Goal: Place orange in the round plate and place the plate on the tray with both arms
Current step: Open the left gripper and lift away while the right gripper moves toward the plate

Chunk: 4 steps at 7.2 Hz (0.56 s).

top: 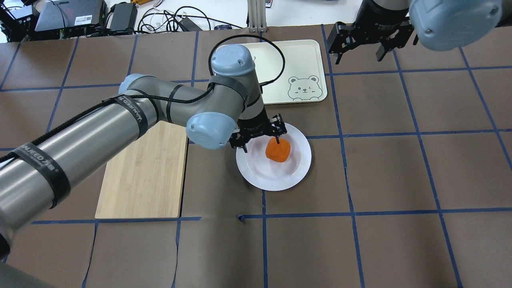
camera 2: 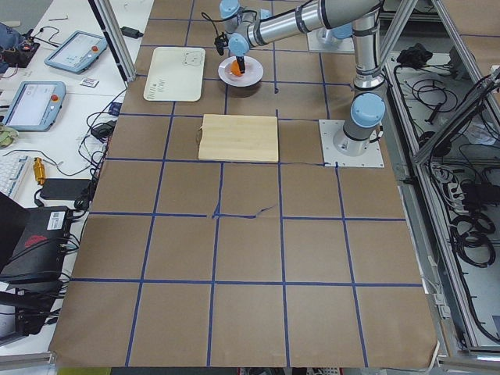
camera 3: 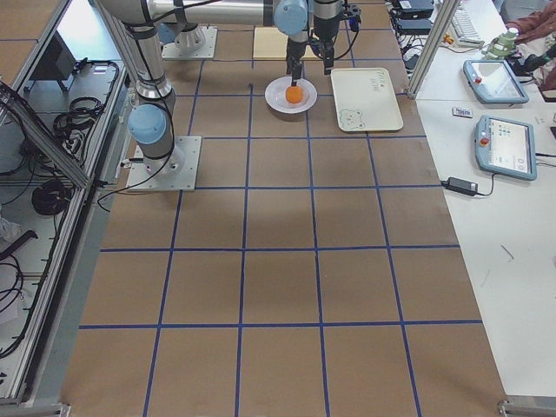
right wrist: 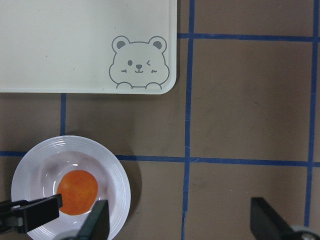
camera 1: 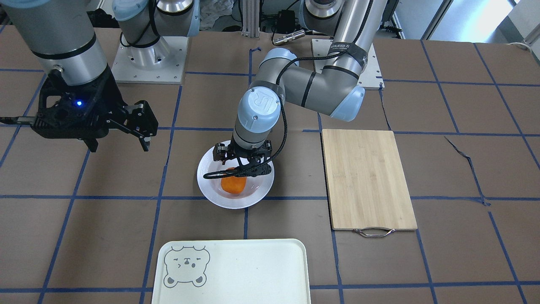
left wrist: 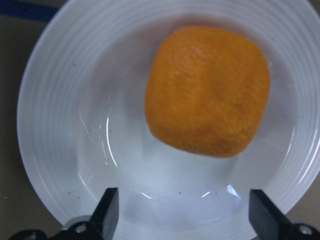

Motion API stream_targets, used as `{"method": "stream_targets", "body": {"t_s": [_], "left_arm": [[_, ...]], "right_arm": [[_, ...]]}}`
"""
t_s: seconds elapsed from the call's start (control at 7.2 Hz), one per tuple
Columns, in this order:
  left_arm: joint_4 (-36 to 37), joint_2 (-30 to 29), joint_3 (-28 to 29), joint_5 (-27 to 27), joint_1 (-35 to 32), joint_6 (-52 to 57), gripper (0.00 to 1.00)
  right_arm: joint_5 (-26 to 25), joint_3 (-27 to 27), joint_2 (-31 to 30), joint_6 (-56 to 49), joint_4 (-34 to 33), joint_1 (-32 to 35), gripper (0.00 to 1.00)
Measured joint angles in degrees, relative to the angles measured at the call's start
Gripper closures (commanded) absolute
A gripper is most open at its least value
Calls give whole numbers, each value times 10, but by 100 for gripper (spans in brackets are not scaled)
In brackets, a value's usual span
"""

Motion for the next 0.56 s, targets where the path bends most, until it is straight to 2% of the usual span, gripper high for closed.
{"method": "stream_targets", "body": {"t_s": [0.28, 0.42, 0.56], "left_arm": [[-70, 35, 45, 22, 81, 85, 0], [-97, 54, 68, 27, 115, 144, 0], [-127, 74, 87, 33, 134, 178, 0]], "right_arm": [[42, 46, 23, 8, -12, 0, 0], [66, 95, 27, 10, -46, 0, 0], [92, 151, 32, 12, -109, -1, 0]]}}
